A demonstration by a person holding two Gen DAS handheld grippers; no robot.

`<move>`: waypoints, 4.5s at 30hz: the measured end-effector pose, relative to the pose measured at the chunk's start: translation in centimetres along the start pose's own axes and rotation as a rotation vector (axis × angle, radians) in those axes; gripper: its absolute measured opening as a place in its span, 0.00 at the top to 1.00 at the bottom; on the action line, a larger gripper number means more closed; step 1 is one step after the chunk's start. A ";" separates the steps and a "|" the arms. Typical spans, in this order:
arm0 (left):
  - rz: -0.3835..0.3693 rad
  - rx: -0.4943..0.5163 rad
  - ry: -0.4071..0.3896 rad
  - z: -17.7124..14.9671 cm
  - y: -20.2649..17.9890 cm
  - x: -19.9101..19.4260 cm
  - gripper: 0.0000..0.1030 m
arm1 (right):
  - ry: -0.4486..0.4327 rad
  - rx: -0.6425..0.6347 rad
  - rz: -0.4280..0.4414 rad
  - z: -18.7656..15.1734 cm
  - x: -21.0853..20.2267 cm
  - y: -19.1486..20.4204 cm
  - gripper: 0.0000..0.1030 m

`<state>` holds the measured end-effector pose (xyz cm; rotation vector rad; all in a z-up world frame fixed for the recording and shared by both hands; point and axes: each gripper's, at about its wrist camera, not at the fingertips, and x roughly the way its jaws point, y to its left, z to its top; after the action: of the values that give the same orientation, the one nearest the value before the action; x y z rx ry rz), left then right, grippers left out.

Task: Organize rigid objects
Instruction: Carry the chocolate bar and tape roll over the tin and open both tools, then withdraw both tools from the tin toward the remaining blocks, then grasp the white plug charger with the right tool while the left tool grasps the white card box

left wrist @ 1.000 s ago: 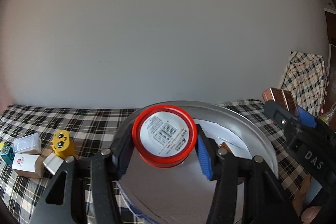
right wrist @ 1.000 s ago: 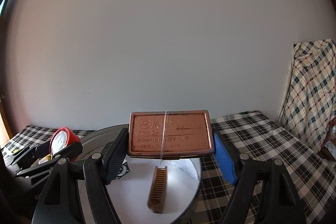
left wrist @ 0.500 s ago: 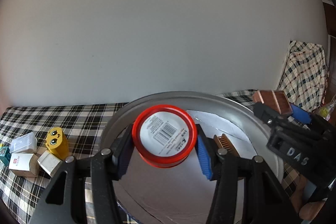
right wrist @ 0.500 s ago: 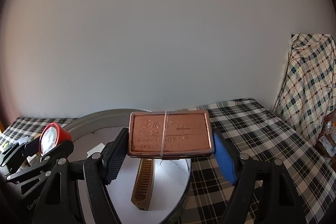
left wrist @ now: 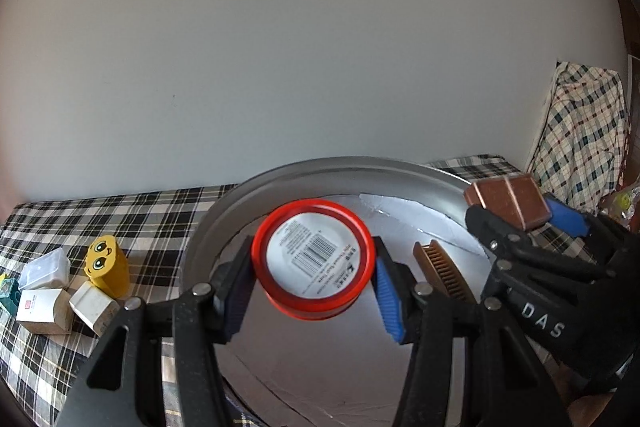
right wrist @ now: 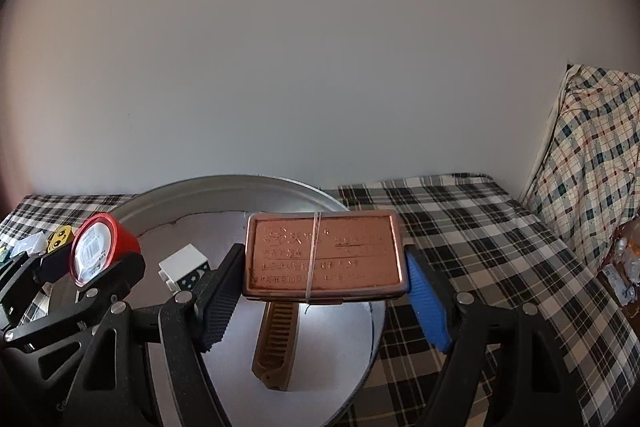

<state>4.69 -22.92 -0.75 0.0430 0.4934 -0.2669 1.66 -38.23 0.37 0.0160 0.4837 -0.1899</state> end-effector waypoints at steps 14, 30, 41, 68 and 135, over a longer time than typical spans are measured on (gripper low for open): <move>0.023 -0.001 0.022 -0.2 0.3 0.1 0.34 | 0.025 0.050 0.024 -0.3 0.7 -0.2 0.24; 0.079 -0.063 -0.074 -0.2 3.8 -3.0 0.00 | -0.184 0.214 0.049 -0.2 -2.2 -3.0 0.10; 0.205 -0.024 -0.140 -1.3 8.3 -4.6 0.01 | -0.385 0.152 -0.063 -0.7 -6.2 -1.4 0.10; 0.305 -0.086 -0.095 -2.8 21.8 -7.2 0.01 | -0.313 0.120 0.053 -2.5 -9.0 12.0 0.10; 0.311 -0.267 0.065 -5.2 32.8 -7.1 0.01 | 0.352 -0.239 0.544 -3.6 1.8 26.9 0.61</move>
<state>4.88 11.01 -2.72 -0.1315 0.5759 0.1059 6.51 -11.96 -4.48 -0.0539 0.8305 0.4126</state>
